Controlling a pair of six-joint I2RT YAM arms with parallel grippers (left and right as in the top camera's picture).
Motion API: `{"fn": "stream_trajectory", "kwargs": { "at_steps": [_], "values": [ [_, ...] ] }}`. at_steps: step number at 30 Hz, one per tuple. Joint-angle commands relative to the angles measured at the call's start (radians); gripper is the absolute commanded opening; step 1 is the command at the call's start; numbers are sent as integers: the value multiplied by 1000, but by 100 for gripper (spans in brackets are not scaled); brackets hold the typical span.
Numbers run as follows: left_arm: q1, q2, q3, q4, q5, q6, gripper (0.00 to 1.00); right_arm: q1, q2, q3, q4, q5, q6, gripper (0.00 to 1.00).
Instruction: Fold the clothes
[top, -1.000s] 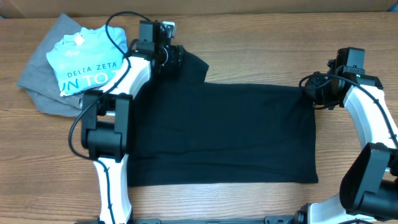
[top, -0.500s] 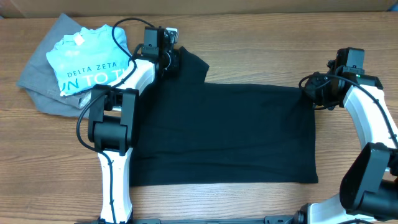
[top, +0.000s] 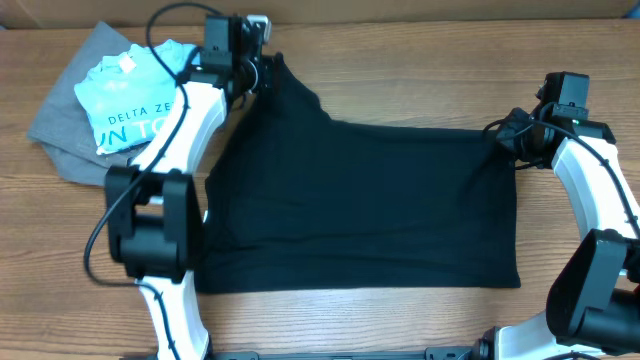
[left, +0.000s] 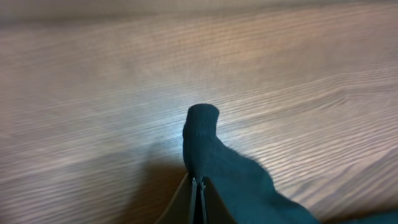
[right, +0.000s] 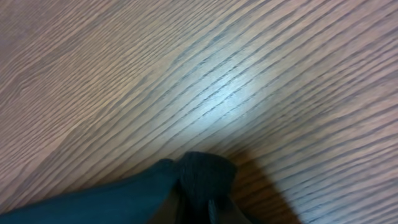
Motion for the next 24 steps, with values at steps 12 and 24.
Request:
{"fn": "stream_trajectory", "kwargs": {
  "at_steps": [12, 24],
  "values": [
    [-1, -142, 15, -377, -84, 52, 4, 3, 39, 14, -96, 39, -3, 11],
    [-2, -145, 15, -898, -90, -24, 4, -30, 38, 14, -348, 72, 61, 8]
  ]
}}
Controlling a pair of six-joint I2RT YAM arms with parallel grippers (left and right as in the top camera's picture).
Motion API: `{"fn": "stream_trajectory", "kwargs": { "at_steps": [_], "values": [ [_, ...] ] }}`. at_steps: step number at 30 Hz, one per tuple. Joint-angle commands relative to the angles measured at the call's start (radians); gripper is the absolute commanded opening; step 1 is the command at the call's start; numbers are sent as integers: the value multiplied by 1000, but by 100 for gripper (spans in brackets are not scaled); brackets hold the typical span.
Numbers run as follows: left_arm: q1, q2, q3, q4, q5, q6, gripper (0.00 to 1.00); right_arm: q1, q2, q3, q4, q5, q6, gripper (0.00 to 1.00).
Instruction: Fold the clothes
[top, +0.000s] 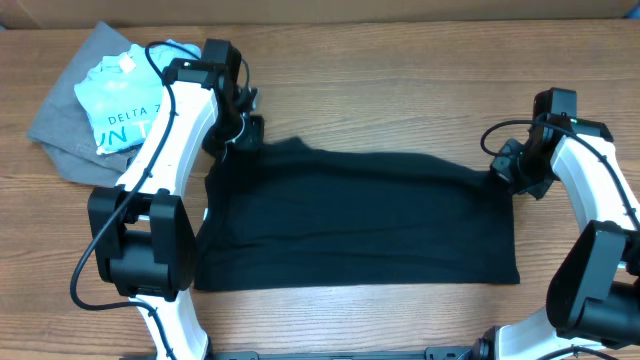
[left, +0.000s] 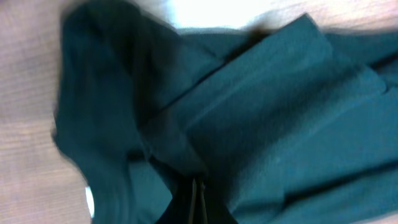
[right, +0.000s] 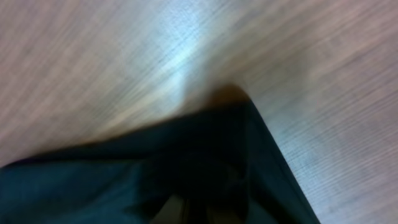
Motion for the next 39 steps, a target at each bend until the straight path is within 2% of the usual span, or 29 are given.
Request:
{"fn": "stream_trajectory", "kwargs": {
  "at_steps": [1, 11, 17, 19, 20, 22, 23, 30, 32, 35, 39],
  "values": [
    [-2, -45, 10, -99, -22, -28, 4, -27, 6, 14, -55, 43, 21, 8],
    [-2, -45, 6, -344, -223, -74, 4, -76, 6, 14, -224, 88, 20, 7],
    [-1, -45, -8, -412, -272, -76, 4, -71, 6, 14, -275, 89, 16, 11],
    [-1, -45, -27, -415, -271, -76, 4, -71, 6, 14, -275, 89, 16, 16],
    [-1, -45, -40, -416, -272, -76, 4, -71, 6, 14, -275, 89, 16, 21],
    [-1, -45, -71, -411, -275, -76, 4, -71, 6, 14, -275, 89, 16, 40],
    [-1, -45, -87, -410, -275, -76, 4, -72, 6, 14, -274, 89, 16, 43],
    [-1, -45, -172, -360, -266, -76, 4, -73, 6, 14, -246, 64, 13, 54],
    [-1, -45, -174, -343, -246, -72, 4, -73, 7, 14, -206, 10, -30, 56],
    [-1, -45, -174, -328, -224, -65, 4, -70, 9, 14, -180, -78, -71, 57],
    [-1, -45, -174, -324, -226, -64, 4, -58, 13, -14, -165, -86, -72, 55]
  ]
}}
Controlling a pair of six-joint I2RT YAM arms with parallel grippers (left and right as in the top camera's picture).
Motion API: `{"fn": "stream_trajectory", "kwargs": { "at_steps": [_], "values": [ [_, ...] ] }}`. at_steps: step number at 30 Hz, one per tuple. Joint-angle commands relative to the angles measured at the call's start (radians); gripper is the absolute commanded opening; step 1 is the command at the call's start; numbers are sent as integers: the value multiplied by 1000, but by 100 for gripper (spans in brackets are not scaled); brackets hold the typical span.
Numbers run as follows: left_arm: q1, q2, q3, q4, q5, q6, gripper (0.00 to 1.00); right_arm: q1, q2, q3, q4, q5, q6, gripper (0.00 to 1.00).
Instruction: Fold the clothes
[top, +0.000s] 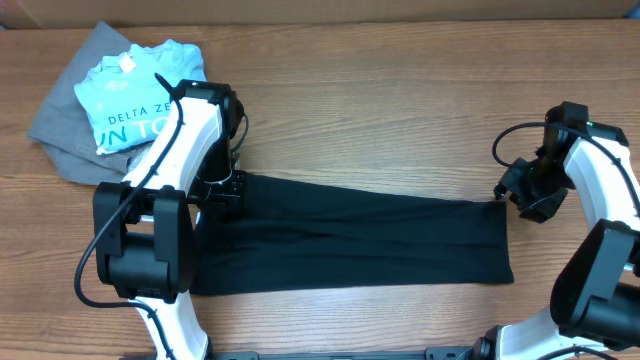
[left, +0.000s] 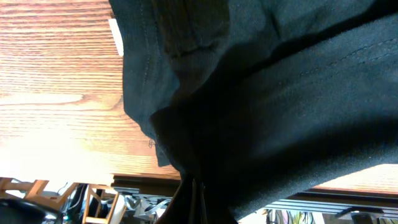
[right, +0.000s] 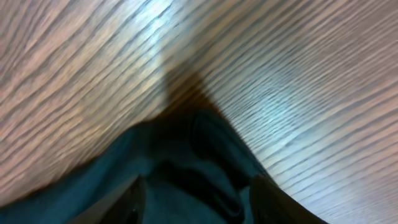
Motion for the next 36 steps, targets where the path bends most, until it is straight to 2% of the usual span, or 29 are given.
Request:
{"fn": "stream_trajectory", "kwargs": {
  "at_steps": [1, 3, 6, 7, 9, 12, 15, 17, 19, 21, 22, 31, 36],
  "values": [
    [0, -35, -4, 6, 12, -2, 4, 13, 9, -27, 16, -50, -27, 52],
    [0, -35, -4, 9, 12, -2, 4, 27, 9, -58, 35, -53, -45, 49],
    [0, -35, -4, 17, 12, -2, 4, 47, 9, -95, 79, -82, -48, 35],
    [0, -35, -4, 19, 12, -2, 4, 52, 9, -99, 87, -85, -47, 34],
    [0, -35, -4, 23, 12, -2, 4, 62, 9, -109, 98, -87, -46, 34],
    [0, -35, -4, 24, 12, -2, 5, 67, 9, -114, 90, -84, -44, 49],
    [0, -35, -4, 24, 12, -2, 4, 67, 9, -125, 85, -79, -43, 47],
    [0, -35, -4, 24, 12, -2, 4, 67, 9, -139, 86, -79, -43, 40],
    [0, -35, -4, 24, 12, -2, 5, 67, 9, -148, 90, -78, -43, 26],
    [0, -35, -4, 24, 12, -2, 4, 66, 8, -147, 88, -78, -43, 6],
    [0, -35, -4, 24, 12, -2, 4, 64, 6, -146, 86, -78, -42, 4],
    [0, -35, -2, 43, 11, 1, 4, 51, -10, -9, 26, -79, -37, 4],
    [7, -35, 20, 106, -18, -2, 4, 50, -16, 51, 124, -93, -36, 4]
  ]
}}
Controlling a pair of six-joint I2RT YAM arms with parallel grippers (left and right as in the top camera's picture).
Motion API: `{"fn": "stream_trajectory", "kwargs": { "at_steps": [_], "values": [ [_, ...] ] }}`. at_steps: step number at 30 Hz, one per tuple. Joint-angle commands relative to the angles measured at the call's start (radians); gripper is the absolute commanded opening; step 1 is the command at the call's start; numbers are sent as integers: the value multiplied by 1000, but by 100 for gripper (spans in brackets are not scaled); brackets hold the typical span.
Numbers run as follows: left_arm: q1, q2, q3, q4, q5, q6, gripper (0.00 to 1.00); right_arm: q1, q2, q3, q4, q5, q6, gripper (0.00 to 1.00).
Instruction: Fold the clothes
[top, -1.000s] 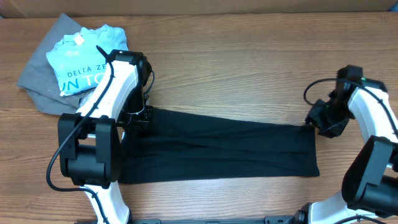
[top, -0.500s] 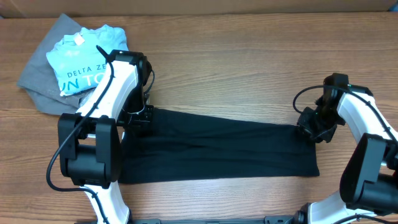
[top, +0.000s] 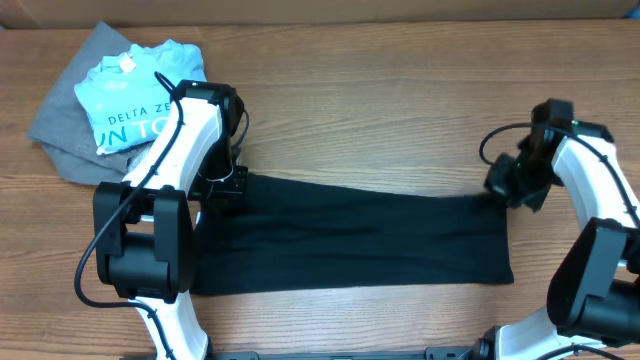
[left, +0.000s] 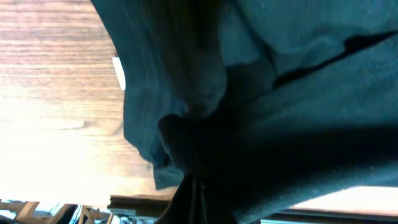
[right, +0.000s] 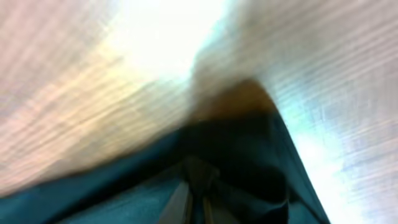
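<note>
The black garment (top: 360, 235) lies folded into a long band across the front of the wooden table (top: 400, 90). At the band's back left corner, my left gripper (top: 228, 183) is shut on the cloth. The left wrist view is filled with dark folds (left: 298, 124), and there my left gripper (left: 198, 190) is closed in them. My right gripper (top: 503, 186) is at the back right corner. In the blurred right wrist view, my right gripper (right: 196, 199) has its fingers close together with black cloth (right: 124, 199) pinched between them.
A light blue printed shirt (top: 135, 95) lies on a grey garment (top: 60, 135) at the back left corner of the table. Both white arms reach in from the front edge, one on each side of the black garment.
The right gripper's fingers stood apart at the garment's right corner; now they are shut on the cloth, a little farther left and back. The left gripper has hardly moved.
Both grippers held the back corners of the black garment spread wide on the table. Then both were nearer the front with the back edge brought forward. Then the garment lay as a narrow band with the right gripper open. Now the right gripper grips the corner again.
</note>
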Motion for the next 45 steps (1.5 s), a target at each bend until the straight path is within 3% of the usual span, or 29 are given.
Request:
{"fn": "stream_trajectory", "kwargs": {
  "at_steps": [1, 9, 14, 23, 28, 39, 42, 44, 45],
  "values": [
    [14, -35, 27, 49, -30, -3, 4, -5, -21, 45, 95, -25, 4, 4],
    [67, -35, 62, 117, -23, -3, 4, -5, -21, 46, 418, -183, 4, 4],
    [79, -35, 70, 114, 10, -2, 4, -5, -21, 46, 451, -200, -1, 4],
    [78, -35, 70, 94, 62, 16, 4, -5, -42, 46, 264, -101, -38, 4],
    [78, -35, 69, 40, 62, 21, 4, -6, -49, 46, 42, 122, -24, 4],
    [78, -35, 58, -60, 57, 42, 4, -6, -49, 33, -242, 271, 85, 5],
    [78, -35, 41, -72, 54, 42, 4, -6, -49, 24, -267, 272, 84, 11],
    [78, -35, 26, -74, 55, 42, 4, -6, -49, 24, -278, 272, 84, 32],
    [77, -35, 16, -75, 55, 42, 4, -6, -49, 24, -285, 273, 84, 34]
  ]
}}
